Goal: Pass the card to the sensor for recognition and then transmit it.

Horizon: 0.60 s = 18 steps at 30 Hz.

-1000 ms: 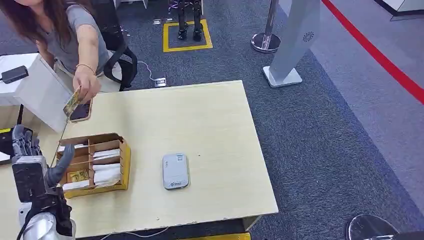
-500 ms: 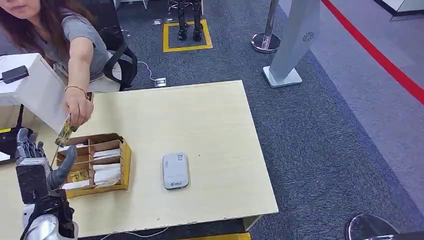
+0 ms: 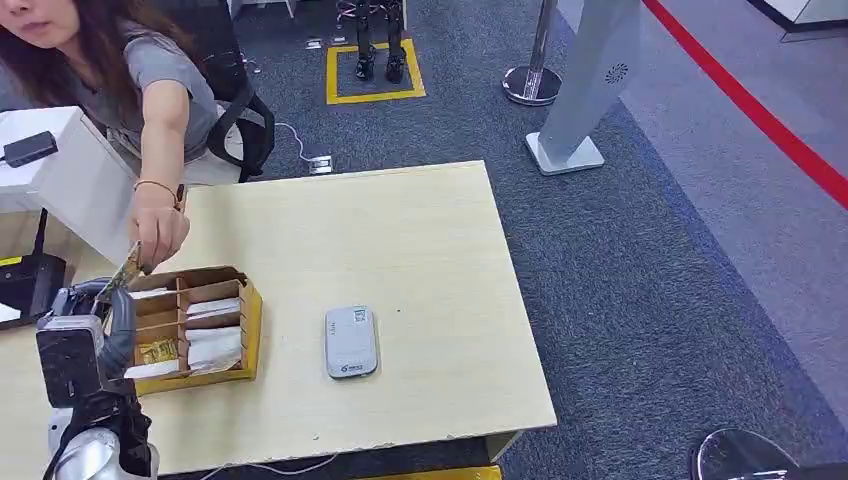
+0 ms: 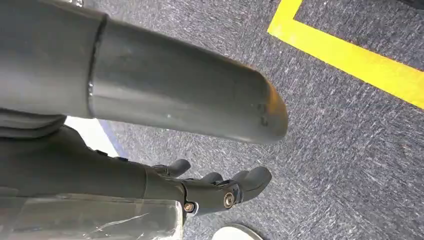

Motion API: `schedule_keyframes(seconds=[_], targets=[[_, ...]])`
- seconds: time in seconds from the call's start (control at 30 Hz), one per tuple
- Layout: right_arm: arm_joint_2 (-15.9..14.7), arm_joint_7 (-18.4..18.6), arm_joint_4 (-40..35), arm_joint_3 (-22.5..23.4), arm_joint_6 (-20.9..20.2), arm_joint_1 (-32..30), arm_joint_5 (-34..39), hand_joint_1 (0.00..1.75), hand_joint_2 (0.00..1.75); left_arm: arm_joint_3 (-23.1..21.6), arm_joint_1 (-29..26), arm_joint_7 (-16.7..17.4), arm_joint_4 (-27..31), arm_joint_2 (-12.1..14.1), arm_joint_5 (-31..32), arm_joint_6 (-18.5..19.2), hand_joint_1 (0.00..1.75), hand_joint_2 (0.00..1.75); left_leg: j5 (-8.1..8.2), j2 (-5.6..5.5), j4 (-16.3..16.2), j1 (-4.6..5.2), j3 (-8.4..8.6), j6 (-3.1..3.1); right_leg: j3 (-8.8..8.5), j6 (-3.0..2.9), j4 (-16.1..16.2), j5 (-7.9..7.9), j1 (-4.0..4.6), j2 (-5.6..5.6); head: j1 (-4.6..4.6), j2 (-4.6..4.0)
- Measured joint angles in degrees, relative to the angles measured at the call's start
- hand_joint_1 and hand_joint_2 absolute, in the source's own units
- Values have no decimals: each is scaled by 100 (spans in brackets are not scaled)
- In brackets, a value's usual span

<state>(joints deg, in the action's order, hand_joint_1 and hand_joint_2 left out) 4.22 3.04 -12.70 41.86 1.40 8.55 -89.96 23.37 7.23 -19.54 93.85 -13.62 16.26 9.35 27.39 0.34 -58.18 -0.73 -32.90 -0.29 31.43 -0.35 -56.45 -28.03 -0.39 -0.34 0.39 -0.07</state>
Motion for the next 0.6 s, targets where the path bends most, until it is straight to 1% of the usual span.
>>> schedule_keyframes(seconds=[0.3,0.6], targets=[[0,0,0,0,0,-4,11,0,0,0,-2,9,-59,0,13,-22,175,175,0,0,0,0,0,0,0,0,0,0,0,0,0,0],[0,-2,0,2,13,-14,35,0,0,-2,-4,146,-59,-35,64,-77,175,175,0,0,0,0,0,0,0,0,0,0,0,0,0,0]])
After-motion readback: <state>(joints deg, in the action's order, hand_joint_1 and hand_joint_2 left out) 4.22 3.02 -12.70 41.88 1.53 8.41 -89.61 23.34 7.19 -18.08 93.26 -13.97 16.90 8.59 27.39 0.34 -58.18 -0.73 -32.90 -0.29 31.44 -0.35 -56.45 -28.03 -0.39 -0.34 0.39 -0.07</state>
